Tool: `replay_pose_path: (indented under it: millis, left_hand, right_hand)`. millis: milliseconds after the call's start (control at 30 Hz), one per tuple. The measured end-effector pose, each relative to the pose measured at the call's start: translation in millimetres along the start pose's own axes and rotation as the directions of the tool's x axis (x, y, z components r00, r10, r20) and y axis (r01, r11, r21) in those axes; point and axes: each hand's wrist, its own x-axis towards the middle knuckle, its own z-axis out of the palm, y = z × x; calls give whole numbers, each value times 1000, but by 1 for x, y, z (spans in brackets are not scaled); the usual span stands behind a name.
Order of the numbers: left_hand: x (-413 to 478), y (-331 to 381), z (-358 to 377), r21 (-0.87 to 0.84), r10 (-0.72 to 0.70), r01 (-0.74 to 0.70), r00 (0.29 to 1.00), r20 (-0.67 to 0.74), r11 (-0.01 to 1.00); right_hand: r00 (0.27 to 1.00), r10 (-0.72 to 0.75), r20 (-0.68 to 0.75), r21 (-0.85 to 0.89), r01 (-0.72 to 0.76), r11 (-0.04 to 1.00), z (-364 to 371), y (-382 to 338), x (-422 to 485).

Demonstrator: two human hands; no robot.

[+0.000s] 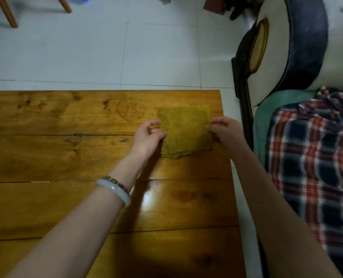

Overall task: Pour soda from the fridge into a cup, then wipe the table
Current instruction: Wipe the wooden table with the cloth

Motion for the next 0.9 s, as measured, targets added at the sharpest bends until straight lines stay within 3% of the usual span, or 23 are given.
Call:
replay_pose_path:
  millis: [433, 567, 633, 667, 700, 767, 833, 900]
  left_hand:
    - [90, 11, 67, 134, 96, -90, 995, -40, 987]
    - [94, 11, 77, 315, 161, -125, 983, -92, 941]
    - [87, 12, 78, 518, 284, -197, 954, -94, 832]
    - [83, 10, 77, 636, 381, -259, 922, -61, 727]
    - [80, 8, 77, 739, 484, -329, 875, 5, 587]
    - [76, 1, 76, 858, 595, -440, 775, 214, 265]
    - [76, -7, 76, 886, 548, -463, 750, 370, 35]
    - [77, -17, 76, 903, 442, -425, 801, 404, -56]
  right_hand:
    - [982, -63, -176, -21, 61, 998, -23, 14, 97]
    - [974, -77, -214, -110, 55, 992, -21, 19, 108]
    - [948, -217, -231, -263, 153, 952, -17, 19, 106]
    - [916, -335, -223, -388, 232, 892, -15, 20, 103]
    - [867, -467, -177, -532, 315, 786, -13, 22, 101]
    - [780, -624, 49, -757, 437, 486, -6, 30, 96]
    - [756, -610, 238, -833, 482, 272, 0, 42, 94]
    - [807, -516, 288, -867, 449, 218, 3, 52, 94]
